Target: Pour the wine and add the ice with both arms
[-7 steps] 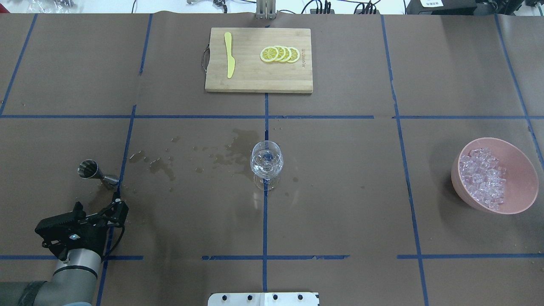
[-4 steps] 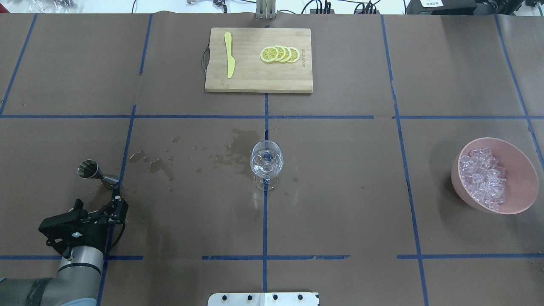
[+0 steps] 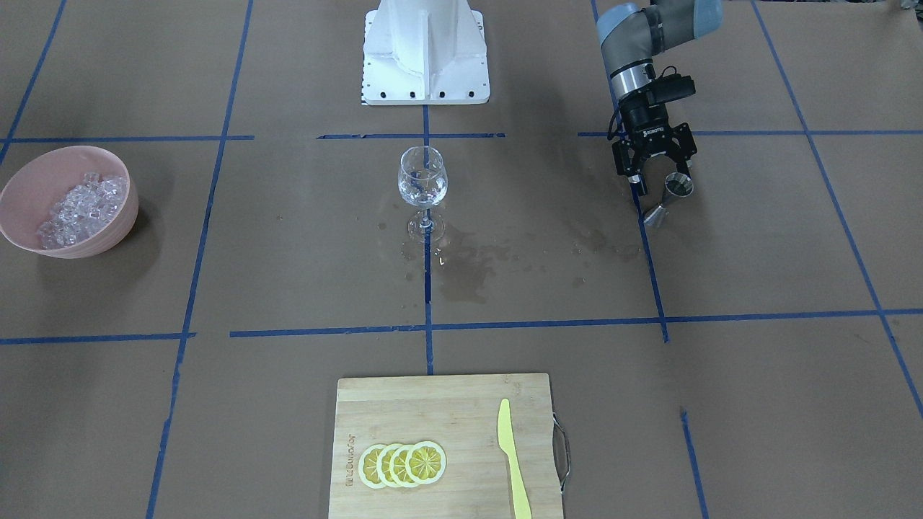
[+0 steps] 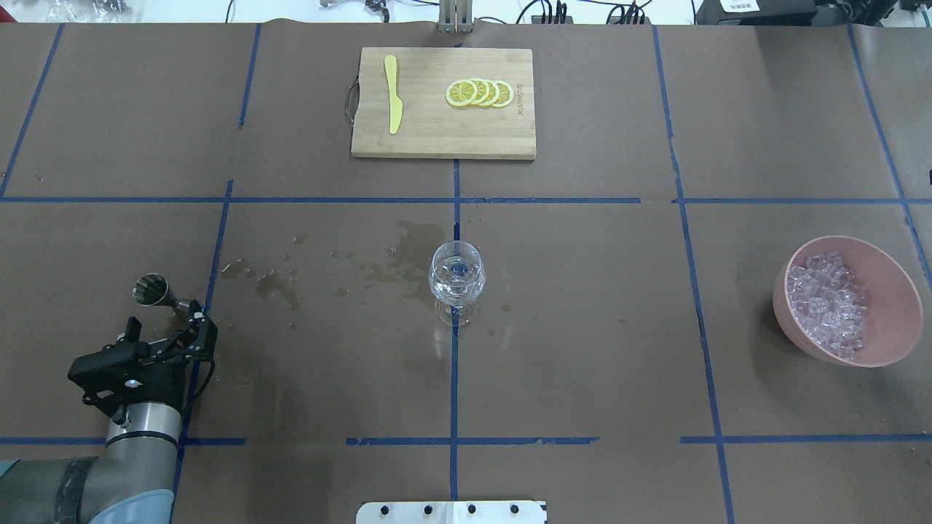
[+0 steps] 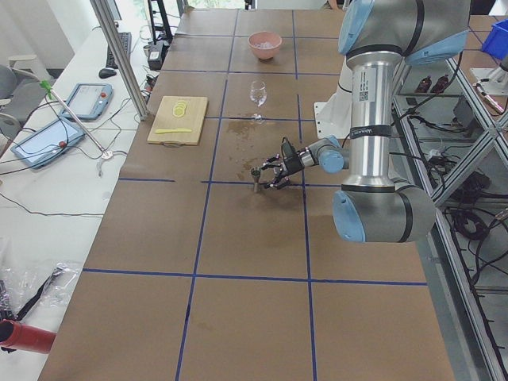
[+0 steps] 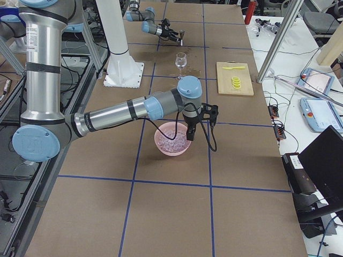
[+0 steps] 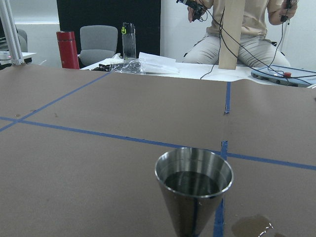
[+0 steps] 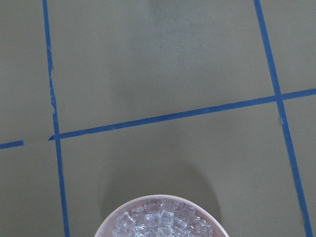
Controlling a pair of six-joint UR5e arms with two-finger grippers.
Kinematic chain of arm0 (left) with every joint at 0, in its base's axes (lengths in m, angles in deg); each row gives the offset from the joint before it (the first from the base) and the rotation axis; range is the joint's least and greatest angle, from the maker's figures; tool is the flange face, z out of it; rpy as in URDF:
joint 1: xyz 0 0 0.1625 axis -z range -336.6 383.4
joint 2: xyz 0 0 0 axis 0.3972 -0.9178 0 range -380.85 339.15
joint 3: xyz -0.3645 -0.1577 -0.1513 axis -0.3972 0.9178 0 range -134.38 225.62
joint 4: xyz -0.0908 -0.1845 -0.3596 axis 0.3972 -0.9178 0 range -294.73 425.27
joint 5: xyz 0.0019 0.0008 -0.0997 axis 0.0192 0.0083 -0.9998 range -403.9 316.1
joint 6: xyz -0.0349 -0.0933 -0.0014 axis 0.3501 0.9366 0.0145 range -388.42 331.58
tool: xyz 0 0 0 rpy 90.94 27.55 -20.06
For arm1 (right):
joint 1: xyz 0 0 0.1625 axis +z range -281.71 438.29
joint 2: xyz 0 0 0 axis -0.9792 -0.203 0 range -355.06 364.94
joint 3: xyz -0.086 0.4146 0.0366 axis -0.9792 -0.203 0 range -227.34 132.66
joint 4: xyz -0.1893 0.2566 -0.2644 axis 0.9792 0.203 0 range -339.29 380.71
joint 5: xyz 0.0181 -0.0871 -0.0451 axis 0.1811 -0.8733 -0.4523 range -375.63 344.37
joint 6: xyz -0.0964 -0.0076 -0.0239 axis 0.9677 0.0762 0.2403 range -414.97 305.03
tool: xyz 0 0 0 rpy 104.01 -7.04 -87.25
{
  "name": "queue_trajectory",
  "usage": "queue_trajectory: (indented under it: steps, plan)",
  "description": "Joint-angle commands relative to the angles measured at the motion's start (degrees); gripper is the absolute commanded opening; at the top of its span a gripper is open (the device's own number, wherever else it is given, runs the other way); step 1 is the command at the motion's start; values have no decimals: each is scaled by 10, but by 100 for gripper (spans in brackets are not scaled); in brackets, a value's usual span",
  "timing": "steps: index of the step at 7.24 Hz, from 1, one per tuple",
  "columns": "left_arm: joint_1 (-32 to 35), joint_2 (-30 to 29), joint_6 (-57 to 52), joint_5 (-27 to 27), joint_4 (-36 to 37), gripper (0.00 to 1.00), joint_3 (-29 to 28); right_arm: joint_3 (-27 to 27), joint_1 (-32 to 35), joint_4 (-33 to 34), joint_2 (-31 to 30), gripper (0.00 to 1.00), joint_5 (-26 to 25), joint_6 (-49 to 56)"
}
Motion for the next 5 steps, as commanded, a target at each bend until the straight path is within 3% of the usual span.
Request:
queue_trajectory:
  steps: [1, 5]
  plan:
    - [4, -30, 0, 20, 0, 91, -36, 13, -16, -1, -1, 100, -1, -28]
    - [24, -29, 0, 35, 1, 83, -40, 40, -51, -1, 0, 100, -9, -88]
